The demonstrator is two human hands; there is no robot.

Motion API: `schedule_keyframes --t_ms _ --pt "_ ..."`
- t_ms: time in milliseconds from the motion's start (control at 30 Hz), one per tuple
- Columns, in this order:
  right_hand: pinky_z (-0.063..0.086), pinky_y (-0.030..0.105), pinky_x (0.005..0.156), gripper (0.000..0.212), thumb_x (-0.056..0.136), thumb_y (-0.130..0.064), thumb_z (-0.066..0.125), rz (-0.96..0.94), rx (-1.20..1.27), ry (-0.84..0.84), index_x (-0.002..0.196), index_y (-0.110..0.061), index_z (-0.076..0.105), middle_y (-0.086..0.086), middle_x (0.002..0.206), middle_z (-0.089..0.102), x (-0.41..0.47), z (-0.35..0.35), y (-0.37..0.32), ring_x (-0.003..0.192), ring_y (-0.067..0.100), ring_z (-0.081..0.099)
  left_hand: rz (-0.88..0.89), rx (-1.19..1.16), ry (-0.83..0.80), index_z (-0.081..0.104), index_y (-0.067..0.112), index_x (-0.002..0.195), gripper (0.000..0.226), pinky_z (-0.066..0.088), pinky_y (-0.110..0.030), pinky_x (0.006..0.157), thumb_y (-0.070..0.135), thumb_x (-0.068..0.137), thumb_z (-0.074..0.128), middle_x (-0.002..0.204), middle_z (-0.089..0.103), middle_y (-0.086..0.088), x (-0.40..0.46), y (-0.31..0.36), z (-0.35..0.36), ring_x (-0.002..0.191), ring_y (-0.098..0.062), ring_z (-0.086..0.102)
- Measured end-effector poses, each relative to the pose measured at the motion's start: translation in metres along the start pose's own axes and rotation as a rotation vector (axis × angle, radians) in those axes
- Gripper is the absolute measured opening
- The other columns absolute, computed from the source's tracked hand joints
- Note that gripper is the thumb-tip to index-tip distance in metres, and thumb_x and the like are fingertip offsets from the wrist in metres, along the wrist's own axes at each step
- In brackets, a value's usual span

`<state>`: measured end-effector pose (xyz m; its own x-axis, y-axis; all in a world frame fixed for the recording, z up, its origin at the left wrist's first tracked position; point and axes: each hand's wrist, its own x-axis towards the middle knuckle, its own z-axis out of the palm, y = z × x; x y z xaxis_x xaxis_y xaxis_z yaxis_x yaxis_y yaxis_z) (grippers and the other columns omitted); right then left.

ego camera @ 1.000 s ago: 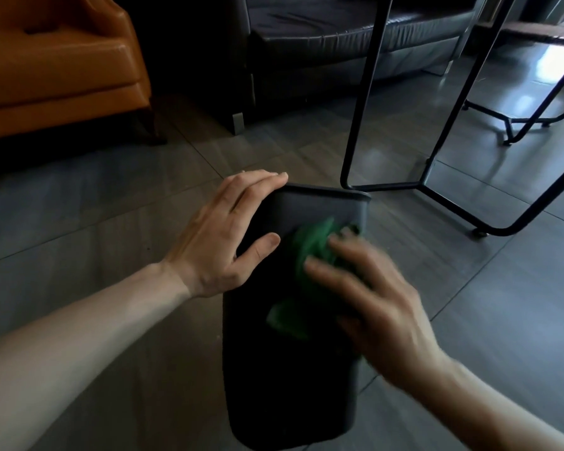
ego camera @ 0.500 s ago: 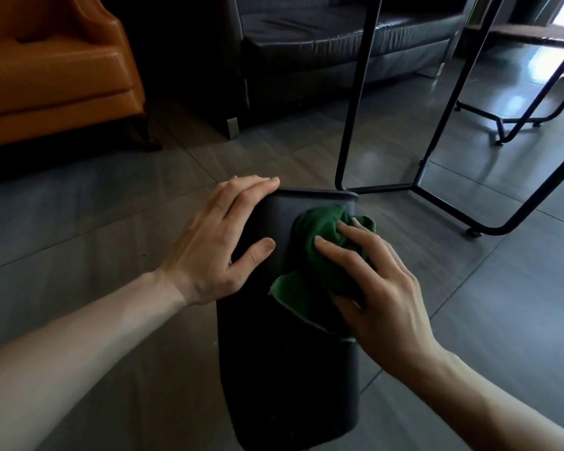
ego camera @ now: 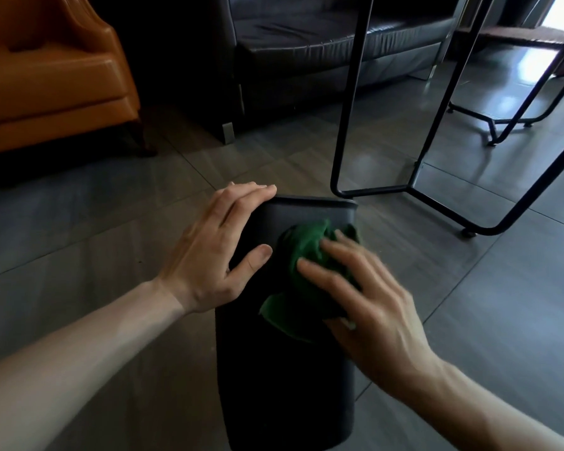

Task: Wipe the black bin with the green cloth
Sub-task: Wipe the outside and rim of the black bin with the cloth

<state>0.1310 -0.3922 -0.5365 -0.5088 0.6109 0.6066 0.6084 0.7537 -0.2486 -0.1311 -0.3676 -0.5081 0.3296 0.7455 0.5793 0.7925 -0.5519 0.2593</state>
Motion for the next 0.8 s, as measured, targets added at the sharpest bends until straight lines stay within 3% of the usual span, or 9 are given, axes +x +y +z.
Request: schedule_keyframes --t_ms 167,267,333,400,500,567,667,733,800 --pt "0.045 0.044 0.117 0.038 0.111 -0.022 0.047 -0.421 -0.03 -0.225 0.146 -0.029 0.058 0.01 0.151 0.059 -0.038 0.004 -0.007 0.153 0.029 0.04 0.033 -0.011 0.0 0.04 0.012 0.154 0.067 0.028 -0.043 0.127 0.034 0.094 0.057 0.154 0.043 -0.003 -0.001 -0.004 0.001 0.149 -0.019 0.038" --pt "0.046 0.043 0.117 0.04 0.103 -0.02 0.063 -0.22 0.034 -0.118 0.143 -0.025 0.064 0.01 0.148 0.061 -0.018 0.0 0.006 0.149 0.029 0.046 0.018 -0.025 0.001 0.039 0.012 0.155 0.067 0.027 -0.044 0.128 0.033 0.093 0.058 0.154 0.042 -0.004 0.0 -0.004 0.003 0.148 -0.022 0.04" --pt "0.052 0.044 0.11 0.058 0.084 -0.006 0.083 0.041 0.083 -0.006 0.138 -0.022 0.068 0.008 0.144 0.063 0.001 -0.004 0.013 0.143 0.028 0.053 0.001 -0.034 0.017 0.039 0.012 0.155 0.068 0.026 -0.043 0.128 0.034 0.093 0.058 0.153 0.042 -0.003 0.001 -0.003 0.004 0.147 -0.022 0.041" --pt "0.057 0.046 0.103 0.066 0.075 0.0 0.086 0.162 0.089 0.042 0.136 -0.021 0.07 0.007 0.142 0.063 0.011 -0.005 0.012 0.138 0.028 0.058 -0.002 -0.04 0.024 0.04 0.012 0.155 0.068 0.024 -0.04 0.129 0.035 0.093 0.058 0.153 0.042 -0.003 0.001 -0.002 0.005 0.146 -0.021 0.041" --pt "0.053 0.046 0.108 0.051 0.086 -0.007 0.076 0.031 0.073 -0.039 0.135 -0.021 0.07 0.009 0.144 0.063 -0.002 -0.003 -0.001 0.142 0.03 0.054 -0.011 -0.035 0.023 0.04 0.012 0.154 0.068 0.023 -0.037 0.129 0.034 0.093 0.057 0.153 0.041 -0.002 0.001 -0.003 0.006 0.146 -0.021 0.041" --pt "0.053 0.046 0.109 0.033 0.106 -0.021 0.053 -0.17 0.043 -0.115 0.134 -0.024 0.071 0.009 0.143 0.065 -0.021 -0.001 -0.013 0.144 0.031 0.052 -0.02 -0.026 0.021 0.04 0.013 0.154 0.067 0.026 -0.035 0.127 0.034 0.093 0.056 0.152 0.042 -0.002 0.0 -0.005 0.005 0.146 -0.021 0.041" --pt "0.058 0.039 0.099 0.035 0.112 -0.028 0.042 -0.339 0.031 -0.248 0.127 -0.028 0.073 0.004 0.133 0.072 -0.041 -0.006 -0.021 0.135 0.025 0.062 -0.034 -0.021 0.026 0.04 0.015 0.154 0.067 0.031 -0.038 0.125 0.036 0.093 0.056 0.152 0.042 -0.001 -0.003 -0.009 0.001 0.146 -0.02 0.041" --pt "0.06 0.037 0.086 0.025 0.104 -0.028 0.058 -0.219 0.141 -0.221 0.123 -0.024 0.073 0.003 0.119 0.073 -0.04 -0.019 -0.011 0.114 0.025 0.071 -0.05 -0.027 0.033 0.04 0.016 0.154 0.067 0.031 -0.042 0.125 0.038 0.093 0.056 0.153 0.041 0.001 -0.005 -0.009 0.0 0.146 -0.018 0.04" --pt "0.06 0.037 0.072 0.031 0.086 -0.012 0.079 0.09 0.269 -0.089 0.114 -0.023 0.075 -0.003 0.101 0.072 -0.028 -0.037 0.007 0.091 0.019 0.072 -0.067 -0.035 0.037 0.04 0.016 0.154 0.067 0.03 -0.046 0.125 0.039 0.093 0.055 0.152 0.041 0.002 -0.006 -0.01 -0.001 0.146 -0.017 0.04"
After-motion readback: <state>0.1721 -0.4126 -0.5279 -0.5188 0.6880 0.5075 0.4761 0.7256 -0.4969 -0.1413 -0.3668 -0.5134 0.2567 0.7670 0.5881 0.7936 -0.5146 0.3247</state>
